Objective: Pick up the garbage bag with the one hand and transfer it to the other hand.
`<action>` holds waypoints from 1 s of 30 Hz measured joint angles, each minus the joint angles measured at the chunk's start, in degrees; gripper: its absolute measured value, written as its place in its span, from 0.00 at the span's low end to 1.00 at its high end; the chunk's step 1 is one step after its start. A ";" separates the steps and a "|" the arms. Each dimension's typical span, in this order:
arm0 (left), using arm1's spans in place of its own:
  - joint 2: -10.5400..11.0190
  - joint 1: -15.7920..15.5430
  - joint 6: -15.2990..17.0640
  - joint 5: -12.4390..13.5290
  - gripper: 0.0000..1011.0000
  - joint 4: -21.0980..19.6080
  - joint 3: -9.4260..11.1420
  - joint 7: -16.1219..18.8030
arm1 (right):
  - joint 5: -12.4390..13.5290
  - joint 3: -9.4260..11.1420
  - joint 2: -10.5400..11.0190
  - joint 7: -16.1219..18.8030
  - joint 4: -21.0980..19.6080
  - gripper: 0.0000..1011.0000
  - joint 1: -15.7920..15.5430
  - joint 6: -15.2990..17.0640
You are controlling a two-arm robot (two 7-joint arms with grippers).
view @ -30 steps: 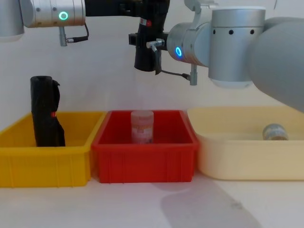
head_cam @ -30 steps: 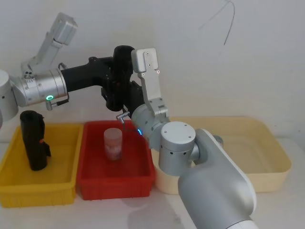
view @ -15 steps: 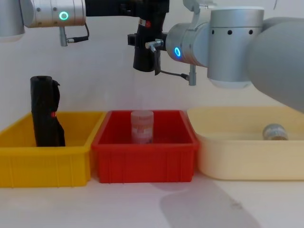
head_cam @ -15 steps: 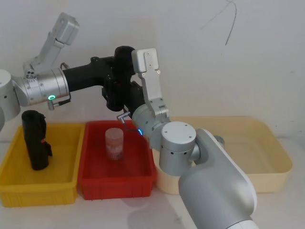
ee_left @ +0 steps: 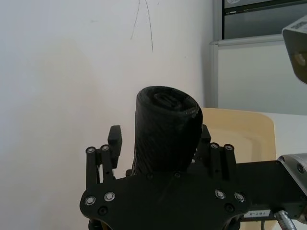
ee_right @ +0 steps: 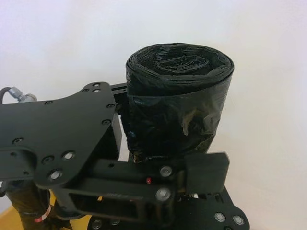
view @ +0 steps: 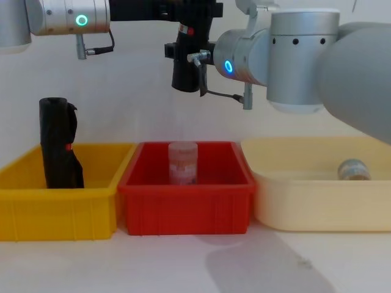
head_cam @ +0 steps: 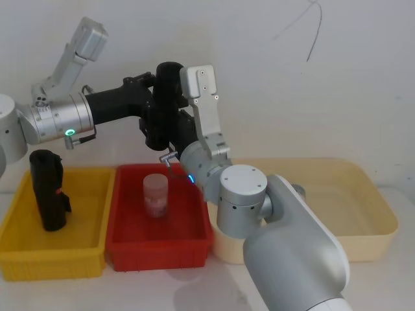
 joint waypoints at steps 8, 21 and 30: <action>0.00 0.00 0.00 0.00 0.99 0.00 -0.01 0.02 | 0.00 1.35 0.18 -1.65 0.48 0.56 0.55 -0.91; 0.00 0.00 0.00 0.01 0.99 0.00 0.00 0.03 | -0.06 5.52 2.76 -5.58 -1.78 0.56 0.09 -1.47; 0.00 0.00 0.00 0.01 0.99 0.01 0.00 0.03 | 0.02 8.48 6.43 -6.32 -10.11 0.56 -4.54 1.54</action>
